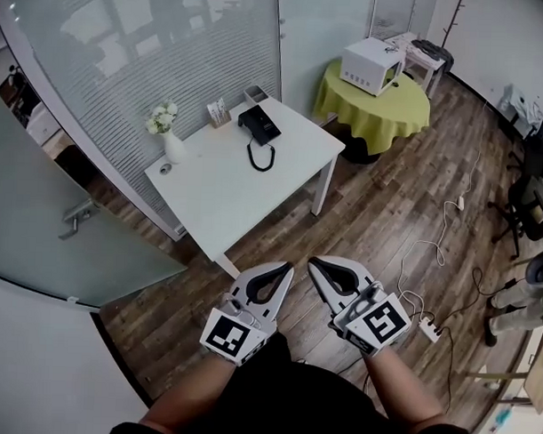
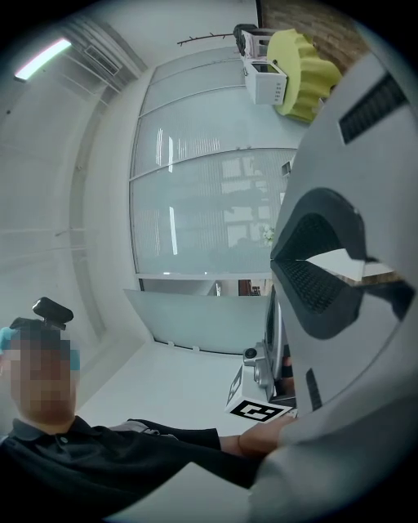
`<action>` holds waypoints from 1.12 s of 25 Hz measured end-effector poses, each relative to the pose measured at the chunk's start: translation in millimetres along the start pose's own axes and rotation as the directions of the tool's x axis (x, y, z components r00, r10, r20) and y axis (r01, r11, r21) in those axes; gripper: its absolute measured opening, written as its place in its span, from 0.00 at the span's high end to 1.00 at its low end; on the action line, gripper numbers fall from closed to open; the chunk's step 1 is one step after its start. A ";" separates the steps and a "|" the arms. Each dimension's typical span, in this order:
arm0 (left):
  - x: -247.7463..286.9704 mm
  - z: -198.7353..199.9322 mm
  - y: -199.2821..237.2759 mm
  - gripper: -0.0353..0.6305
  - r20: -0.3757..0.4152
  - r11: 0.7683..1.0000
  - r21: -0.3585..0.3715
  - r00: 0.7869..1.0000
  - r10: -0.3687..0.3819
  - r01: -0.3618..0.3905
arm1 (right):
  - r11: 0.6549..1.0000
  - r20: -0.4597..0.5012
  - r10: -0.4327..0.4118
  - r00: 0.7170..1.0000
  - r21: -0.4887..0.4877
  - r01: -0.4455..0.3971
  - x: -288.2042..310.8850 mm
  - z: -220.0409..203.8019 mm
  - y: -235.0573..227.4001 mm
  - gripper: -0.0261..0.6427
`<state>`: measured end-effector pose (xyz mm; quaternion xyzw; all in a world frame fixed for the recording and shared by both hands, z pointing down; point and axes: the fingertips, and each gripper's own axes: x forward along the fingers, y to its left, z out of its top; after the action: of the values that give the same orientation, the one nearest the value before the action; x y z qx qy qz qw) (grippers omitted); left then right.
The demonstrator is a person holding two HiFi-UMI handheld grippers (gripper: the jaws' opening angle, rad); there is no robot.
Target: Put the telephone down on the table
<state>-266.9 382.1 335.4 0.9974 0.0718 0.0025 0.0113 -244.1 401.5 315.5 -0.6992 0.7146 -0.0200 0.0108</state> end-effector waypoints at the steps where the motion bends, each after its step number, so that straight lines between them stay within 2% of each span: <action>1: 4.5 0.0 10.2 0.94 0.000 1.000 0.000 1.000 -0.006 0.006 | 1.000 -0.002 -0.001 1.000 0.001 0.001 9.6 0.6 -6.0 0.93; 8: 26.2 2.8 81.6 0.94 -0.006 0.999 -0.022 1.000 -0.026 0.026 | 1.000 -0.018 -0.024 1.000 -0.003 0.024 77.2 3.9 -35.7 0.93; 12: 33.4 -0.4 113.0 0.94 -0.025 0.998 -0.015 0.998 -0.056 0.055 | 0.999 -0.021 -0.038 0.999 0.009 0.039 107.9 2.0 -45.6 0.93; 19: 50.9 -11.7 157.5 0.94 -0.033 0.997 -0.036 0.997 -0.063 0.062 | 0.999 -0.046 -0.052 0.998 0.010 0.053 142.6 -7.9 -68.4 0.93; 28: 96.6 -20.6 198.0 0.94 -0.055 1.000 -0.019 0.998 -0.020 0.018 | 1.000 -0.030 0.001 1.000 0.005 -0.001 177.9 -10.3 -119.0 0.93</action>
<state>-143.1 200.5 360.9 0.9960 0.0815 0.0307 0.0187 -129.7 221.2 333.2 -0.6983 0.7151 -0.0321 0.0019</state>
